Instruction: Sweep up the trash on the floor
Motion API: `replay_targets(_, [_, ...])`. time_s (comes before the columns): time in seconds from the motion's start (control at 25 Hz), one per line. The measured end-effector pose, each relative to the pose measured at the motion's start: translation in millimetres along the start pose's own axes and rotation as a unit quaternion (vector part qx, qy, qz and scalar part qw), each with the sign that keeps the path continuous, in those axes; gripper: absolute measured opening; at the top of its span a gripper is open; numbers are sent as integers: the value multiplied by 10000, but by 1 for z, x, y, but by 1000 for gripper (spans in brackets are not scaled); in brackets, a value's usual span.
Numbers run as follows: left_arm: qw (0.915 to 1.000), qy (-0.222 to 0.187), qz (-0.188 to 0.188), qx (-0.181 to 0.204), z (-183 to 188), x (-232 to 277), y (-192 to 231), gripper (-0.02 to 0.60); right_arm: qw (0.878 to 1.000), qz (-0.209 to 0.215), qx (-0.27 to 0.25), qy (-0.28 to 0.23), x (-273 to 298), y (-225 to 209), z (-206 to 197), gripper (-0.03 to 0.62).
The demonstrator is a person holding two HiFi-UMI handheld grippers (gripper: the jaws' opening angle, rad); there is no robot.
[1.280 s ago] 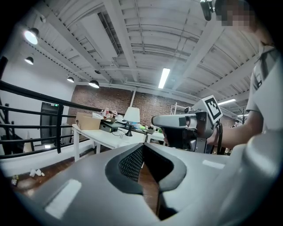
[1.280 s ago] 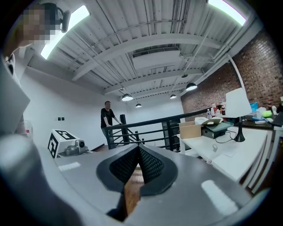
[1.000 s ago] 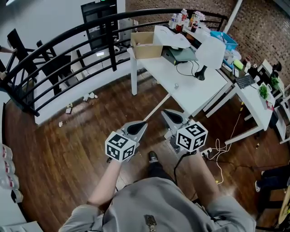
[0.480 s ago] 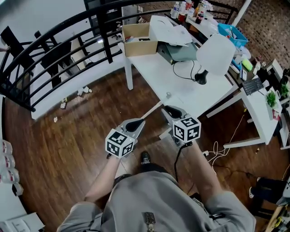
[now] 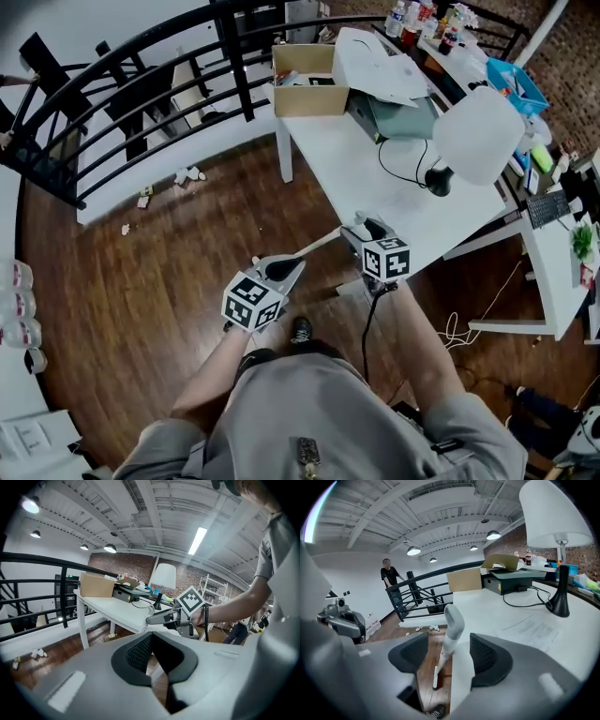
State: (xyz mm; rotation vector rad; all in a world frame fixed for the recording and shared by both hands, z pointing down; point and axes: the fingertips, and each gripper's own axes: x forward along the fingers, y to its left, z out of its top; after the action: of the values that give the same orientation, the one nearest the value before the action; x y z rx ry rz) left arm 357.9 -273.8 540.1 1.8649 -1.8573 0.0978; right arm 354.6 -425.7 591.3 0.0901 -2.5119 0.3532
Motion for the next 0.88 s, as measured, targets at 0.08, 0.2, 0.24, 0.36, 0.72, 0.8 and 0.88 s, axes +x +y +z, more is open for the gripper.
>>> replay_targets(0.08, [9999, 67, 78, -54, -1, 0, 5, 5, 9999, 105, -9, 43, 9, -1, 4, 253])
replay_targets(0.2, [9996, 85, 232, -128, -3, -4, 15, 5, 9993, 360, -56, 62, 22, 9, 9, 230])
replay_targets(0.24, [9994, 86, 299, -161, -4, -6, 20, 5, 9988, 482, -100, 34, 25, 17, 12, 185])
replay_targets(0.36, [9983, 80, 488, -315, -8, -10, 30, 5, 9942, 992, -405, 15, 29, 47, 22, 103])
replay_targets(0.72, [9901, -92, 1234, -664, -29, -52, 55, 5, 9611, 2264, -1583, -34, 52, 160, 55, 98])
replay_targets(0.8, [9854, -192, 1502, -773, -34, -72, 65, 5, 9515, 2457, -1850, -44, 60, 189, 60, 97])
replay_targets(0.88, [9803, -302, 1743, -874, -39, -95, 74, 5, 9417, 2614, -2120, -38, 66, 218, 65, 97])
